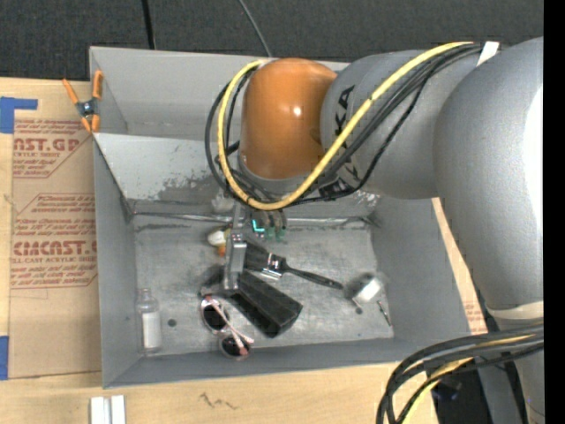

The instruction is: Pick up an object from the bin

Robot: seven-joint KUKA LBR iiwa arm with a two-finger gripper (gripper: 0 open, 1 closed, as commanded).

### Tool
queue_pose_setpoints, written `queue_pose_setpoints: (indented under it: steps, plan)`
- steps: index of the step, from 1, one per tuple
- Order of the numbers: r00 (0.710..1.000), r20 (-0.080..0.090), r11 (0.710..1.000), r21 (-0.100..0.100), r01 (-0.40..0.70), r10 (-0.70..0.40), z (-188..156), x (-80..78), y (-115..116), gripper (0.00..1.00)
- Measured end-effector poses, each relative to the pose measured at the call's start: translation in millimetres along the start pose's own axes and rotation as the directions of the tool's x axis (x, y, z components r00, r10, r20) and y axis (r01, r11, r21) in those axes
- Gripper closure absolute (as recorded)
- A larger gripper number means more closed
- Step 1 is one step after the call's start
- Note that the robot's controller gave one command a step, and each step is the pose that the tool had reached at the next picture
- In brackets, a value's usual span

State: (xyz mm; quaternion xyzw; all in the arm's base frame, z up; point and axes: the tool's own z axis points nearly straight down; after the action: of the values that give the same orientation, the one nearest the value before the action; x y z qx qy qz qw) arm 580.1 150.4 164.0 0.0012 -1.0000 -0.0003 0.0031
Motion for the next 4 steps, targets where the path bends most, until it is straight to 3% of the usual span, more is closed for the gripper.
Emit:
queue_pose_setpoints:
  steps: [1,2,3,4]
  plan:
    - [1.000,0.008,1.000,-0.001,-0.001,0.001,-4.5,-2.0,-0.5,0.00]
    - [0.988,0.028,0.988,-0.013,-0.154,0.154,87.3,35.7,-27.6,1.00]
    - [0.988,0.028,0.988,-0.013,-0.154,0.154,87.3,35.6,-27.6,1.00]
    - [0.988,0.002,0.988,0.002,-0.156,0.156,48.6,54.1,-25.5,1.00]
